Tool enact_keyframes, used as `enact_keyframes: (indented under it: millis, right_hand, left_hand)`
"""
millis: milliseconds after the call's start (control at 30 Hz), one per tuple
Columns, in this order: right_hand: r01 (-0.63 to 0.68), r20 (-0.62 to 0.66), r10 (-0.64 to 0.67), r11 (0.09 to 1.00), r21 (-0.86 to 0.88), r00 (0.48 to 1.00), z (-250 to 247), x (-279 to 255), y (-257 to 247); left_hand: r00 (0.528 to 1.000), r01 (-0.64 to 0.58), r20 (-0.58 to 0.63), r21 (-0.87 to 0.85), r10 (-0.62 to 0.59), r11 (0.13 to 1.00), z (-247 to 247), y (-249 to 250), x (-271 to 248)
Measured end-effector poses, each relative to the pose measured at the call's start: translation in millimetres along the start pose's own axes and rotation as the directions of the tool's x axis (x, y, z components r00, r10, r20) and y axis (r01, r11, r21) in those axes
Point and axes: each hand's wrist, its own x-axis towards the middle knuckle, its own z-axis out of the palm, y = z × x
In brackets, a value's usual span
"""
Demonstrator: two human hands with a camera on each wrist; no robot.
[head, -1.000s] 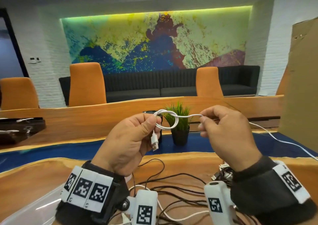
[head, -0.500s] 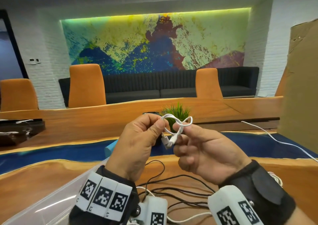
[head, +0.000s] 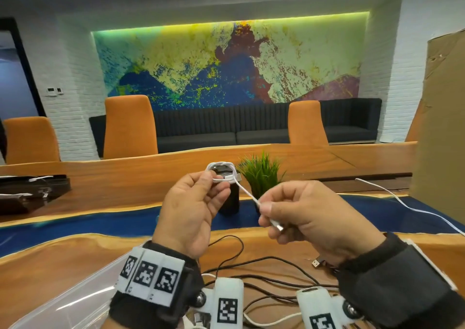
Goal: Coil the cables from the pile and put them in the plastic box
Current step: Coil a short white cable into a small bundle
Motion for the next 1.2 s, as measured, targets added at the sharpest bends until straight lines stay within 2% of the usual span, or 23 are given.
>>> enact_keyframes:
  millis: [100,167,233,333,433,567,633,767,800,867,900,933,967,1000,1067,1100,1133,1200]
  right_hand:
    - [0.040,0.036,-0.034,0.981,-0.189,0.999,4,-1,4]
    - [0.077,-0.025,-0.087,0.962,-0.261,0.996,6,2,8]
    - [0.126,-0.112,-0.173,0.933,-0.337,0.979,4,5,11]
    - [0.209,-0.204,-0.311,0.889,-0.407,0.928,-1,8,13]
    - [0.282,-0.176,-0.357,0.895,-0.347,0.917,3,7,11]
    - [0.327,-0.120,-0.366,0.909,-0.257,0.923,0,6,8]
    - [0.326,-0.116,-0.364,0.910,-0.257,0.924,-4,4,6]
    - [0.274,-0.073,-0.305,0.920,-0.279,0.950,-5,3,4]
    - [0.292,-0.117,-0.344,0.901,-0.322,0.932,-5,4,6]
    - [0.358,-0.192,-0.482,0.815,-0.455,0.855,-5,3,6]
    - [0.386,-0.156,-0.530,0.760,-0.523,0.833,-3,2,5]
    - [0.400,-0.089,-0.543,0.710,-0.580,0.835,0,2,5]
    - [0.397,-0.037,-0.531,0.676,-0.621,0.846,3,3,8]
    - [0.386,-0.020,-0.519,0.661,-0.643,0.854,5,4,11]
    - [0.387,-0.040,-0.524,0.676,-0.628,0.851,6,8,17]
    - [0.393,-0.047,-0.518,0.701,-0.595,0.854,6,9,19]
    - [0.394,-0.048,-0.498,0.737,-0.549,0.866,6,10,19]
    - [0.360,-0.049,-0.411,0.844,-0.398,0.910,3,10,18]
  left_hand:
    - [0.989,0.147,0.052,-0.175,-0.140,0.974,5,1,-5]
    - [0.970,0.226,0.133,-0.163,-0.205,0.960,9,1,-10]
    - [0.945,0.268,0.208,-0.054,-0.252,0.962,11,2,-13]
    - [0.944,0.171,0.239,0.235,-0.227,0.957,11,0,-15]
    - [0.949,0.040,0.259,0.466,-0.180,0.884,14,-3,-17]
    - [0.932,0.014,0.300,0.526,-0.201,0.850,18,-3,-22]
    - [0.949,-0.040,0.285,0.536,-0.136,0.843,18,-5,-23]
    - [0.973,-0.192,0.213,0.533,0.090,0.824,18,-10,-22]
    - [0.966,-0.247,0.207,0.546,0.157,0.800,18,-10,-21]
    - [0.937,-0.349,0.224,0.592,0.267,0.727,17,-11,-21]
    - [0.924,-0.383,0.246,0.616,0.294,0.688,17,-11,-21]
    - [0.918,-0.396,0.263,0.623,0.296,0.674,17,-12,-21]
    - [0.923,-0.384,0.271,0.603,0.274,0.699,17,-12,-21]
    - [0.935,-0.345,0.274,0.551,0.226,0.760,17,-12,-21]
    - [0.955,-0.203,0.282,0.388,0.094,0.899,19,-11,-23]
    - [0.954,-0.150,0.294,0.318,0.053,0.936,19,-10,-23]
    - [0.950,-0.135,0.308,0.285,0.043,0.949,18,-10,-22]
    - [0.941,-0.186,0.327,0.296,0.083,0.937,16,-9,-20]
